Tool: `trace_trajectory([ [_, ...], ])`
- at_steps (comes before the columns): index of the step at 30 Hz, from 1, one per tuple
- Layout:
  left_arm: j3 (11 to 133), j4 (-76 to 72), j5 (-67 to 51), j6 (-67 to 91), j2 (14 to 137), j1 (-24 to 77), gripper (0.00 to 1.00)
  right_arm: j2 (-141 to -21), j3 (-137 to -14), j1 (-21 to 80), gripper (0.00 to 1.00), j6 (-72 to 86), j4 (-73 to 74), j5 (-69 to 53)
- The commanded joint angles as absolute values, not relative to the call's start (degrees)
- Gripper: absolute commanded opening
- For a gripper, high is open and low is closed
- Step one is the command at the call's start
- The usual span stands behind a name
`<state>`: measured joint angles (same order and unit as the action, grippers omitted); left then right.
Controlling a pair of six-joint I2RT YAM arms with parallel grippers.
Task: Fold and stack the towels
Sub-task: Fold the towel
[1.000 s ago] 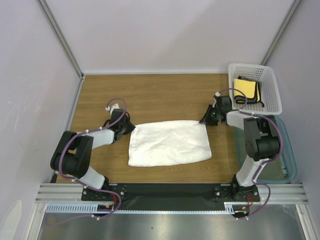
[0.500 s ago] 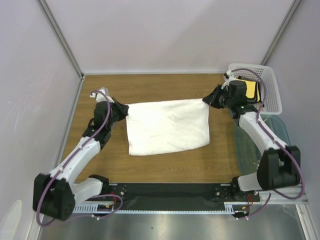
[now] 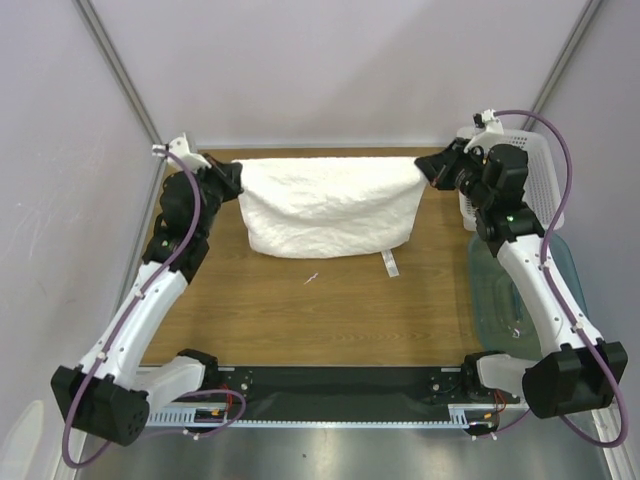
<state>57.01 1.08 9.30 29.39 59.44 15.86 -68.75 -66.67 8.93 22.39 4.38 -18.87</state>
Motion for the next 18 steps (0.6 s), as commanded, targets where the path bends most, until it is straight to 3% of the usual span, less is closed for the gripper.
trace_trajectory([
  [1, 62.3, -2.5, 12.6, 25.5, 63.4, 15.0, 0.0, -70.7, -70.6, 8.4, 0.0, 21.1, -1.9, -16.6],
  [12, 88.0, -6.7, 2.6, 20.6, 87.5, 10.3, 0.0, -88.4, -88.5, 6.4, 0.0, 20.1, -6.3, -19.8],
  [18, 100.5, -7.2, -1.1, 19.2, 94.5, 8.7, 0.01, -94.1, -97.6, 5.5, 0.0, 19.5, -9.0, -21.3],
])
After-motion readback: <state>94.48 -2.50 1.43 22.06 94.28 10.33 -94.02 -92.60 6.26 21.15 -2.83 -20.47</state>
